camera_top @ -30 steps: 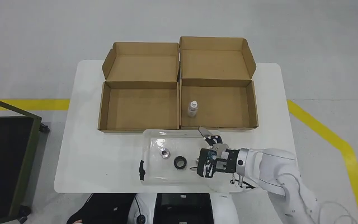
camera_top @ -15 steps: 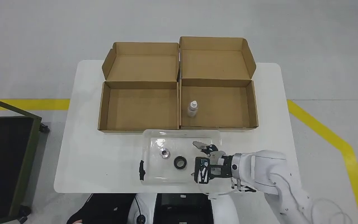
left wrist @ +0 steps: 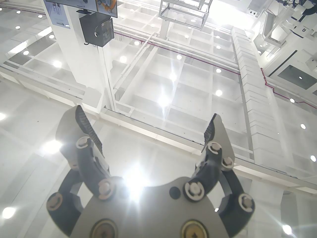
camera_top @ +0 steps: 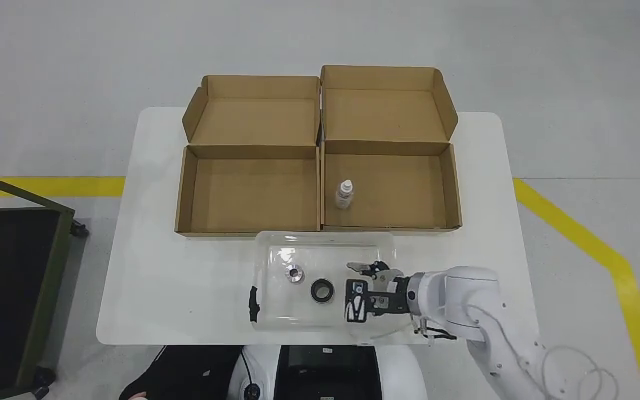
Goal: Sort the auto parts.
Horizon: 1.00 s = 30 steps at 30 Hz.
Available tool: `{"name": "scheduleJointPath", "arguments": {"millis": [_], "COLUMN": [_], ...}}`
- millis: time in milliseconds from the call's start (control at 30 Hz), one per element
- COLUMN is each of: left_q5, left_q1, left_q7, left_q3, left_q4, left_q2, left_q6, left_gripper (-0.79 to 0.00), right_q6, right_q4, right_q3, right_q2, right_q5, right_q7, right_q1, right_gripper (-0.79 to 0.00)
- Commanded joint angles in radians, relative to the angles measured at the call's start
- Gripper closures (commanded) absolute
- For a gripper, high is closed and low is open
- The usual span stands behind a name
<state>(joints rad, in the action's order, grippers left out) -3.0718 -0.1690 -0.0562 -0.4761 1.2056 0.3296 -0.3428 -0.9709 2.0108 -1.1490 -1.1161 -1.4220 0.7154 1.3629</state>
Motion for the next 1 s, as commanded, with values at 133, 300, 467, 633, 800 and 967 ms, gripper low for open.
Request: {"name": "scheduleJointPath", "arguments": {"millis": [133,300,467,633,800,967], "left_q5": [0.0,0.0,0.0,0.0,0.0,0.0], "left_q1": [0.0,0.0,0.0,0.0,0.0,0.0], "left_q7": [0.0,0.0,0.0,0.0,0.0,0.0], "left_q3": [0.0,0.0,0.0,0.0,0.0,0.0], "left_q4": [0.0,0.0,0.0,0.0,0.0,0.0], "left_q2": [0.0,0.0,0.0,0.0,0.0,0.0], "left_q6": [0.0,0.0,0.0,0.0,0.0,0.0], "left_gripper": [-0.785,-0.785,-0.785,-0.785,-0.785,-0.785], "right_q6": [0.0,0.001,0.004,0.01,0.014,0.014], "right_q4": [-0.024,-0.044,-0.057,-0.072,-0.078,-0.055], "right_q3": [0.031,0.053,0.068,0.086,0.096,0.095], "right_q2": [0.002,0.004,0.006,0.008,0.011,0.015], "right_q5": [0.005,0.014,0.026,0.038,0.049,0.07], "right_q7": [0.031,0.062,0.082,0.093,0.096,0.1], "right_q1": [-0.023,-0.043,-0.056,-0.07,-0.081,-0.088], "right_gripper": [-0.483,-0.406,-0.345,-0.225,0.0,0.0]}}
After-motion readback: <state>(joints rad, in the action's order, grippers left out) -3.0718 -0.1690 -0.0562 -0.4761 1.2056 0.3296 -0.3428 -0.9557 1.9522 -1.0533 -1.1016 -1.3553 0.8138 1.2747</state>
